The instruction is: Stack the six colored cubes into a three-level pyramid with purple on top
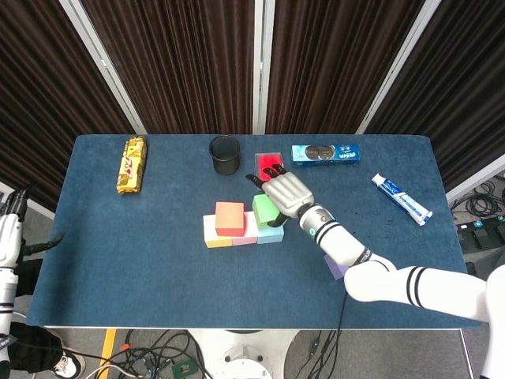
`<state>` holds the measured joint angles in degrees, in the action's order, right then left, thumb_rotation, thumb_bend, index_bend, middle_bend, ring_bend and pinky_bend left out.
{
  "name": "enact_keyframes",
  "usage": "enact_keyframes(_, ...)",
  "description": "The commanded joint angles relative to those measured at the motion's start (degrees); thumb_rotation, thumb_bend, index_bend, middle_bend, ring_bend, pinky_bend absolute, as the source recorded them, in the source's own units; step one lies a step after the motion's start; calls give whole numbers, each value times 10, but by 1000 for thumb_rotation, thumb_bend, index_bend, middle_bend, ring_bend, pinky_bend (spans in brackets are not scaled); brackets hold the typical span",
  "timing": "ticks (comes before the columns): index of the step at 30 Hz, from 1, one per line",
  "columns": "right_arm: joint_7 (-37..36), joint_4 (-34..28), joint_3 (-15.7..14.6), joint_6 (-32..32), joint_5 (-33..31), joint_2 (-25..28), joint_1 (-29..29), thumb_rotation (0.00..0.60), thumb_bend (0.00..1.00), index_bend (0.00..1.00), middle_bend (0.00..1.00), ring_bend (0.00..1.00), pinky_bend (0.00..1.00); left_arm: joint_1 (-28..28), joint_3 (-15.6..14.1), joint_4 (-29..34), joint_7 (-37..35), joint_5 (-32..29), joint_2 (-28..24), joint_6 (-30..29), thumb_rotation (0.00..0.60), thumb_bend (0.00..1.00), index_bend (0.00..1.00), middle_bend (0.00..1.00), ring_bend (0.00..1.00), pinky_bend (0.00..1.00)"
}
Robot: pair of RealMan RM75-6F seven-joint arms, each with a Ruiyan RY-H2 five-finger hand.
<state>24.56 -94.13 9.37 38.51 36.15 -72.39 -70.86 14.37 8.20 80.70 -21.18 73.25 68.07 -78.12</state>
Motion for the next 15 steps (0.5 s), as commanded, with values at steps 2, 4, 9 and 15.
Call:
enact_keyframes(2, 24, -4, -14, 23, -29, -22, -20, 600, 150, 0, 613, 67, 0, -4, -1, -6, -6, 7, 2, 0, 600, 161, 60, 79, 26, 151)
enact_keyframes(4, 31, -5, -17, 28, -41, -29, -26, 600, 151, 0, 613, 67, 0, -6, 0, -9, -10, 11, 3, 0, 600, 162, 60, 79, 26, 151)
enact_keyframes(9, 43, -10, -21, 40, -56, -37, -38, 600, 150, 0, 613, 67, 0, -8, 2, -14, -16, 18, 3, 1, 600, 162, 60, 79, 26, 151)
enact_keyframes(15, 44, -11, -20, 49, -58, -40, -44, 600, 151, 0, 616, 68, 0, -11, 4, -19, -20, 23, 6, 2, 600, 162, 60, 79, 26, 151)
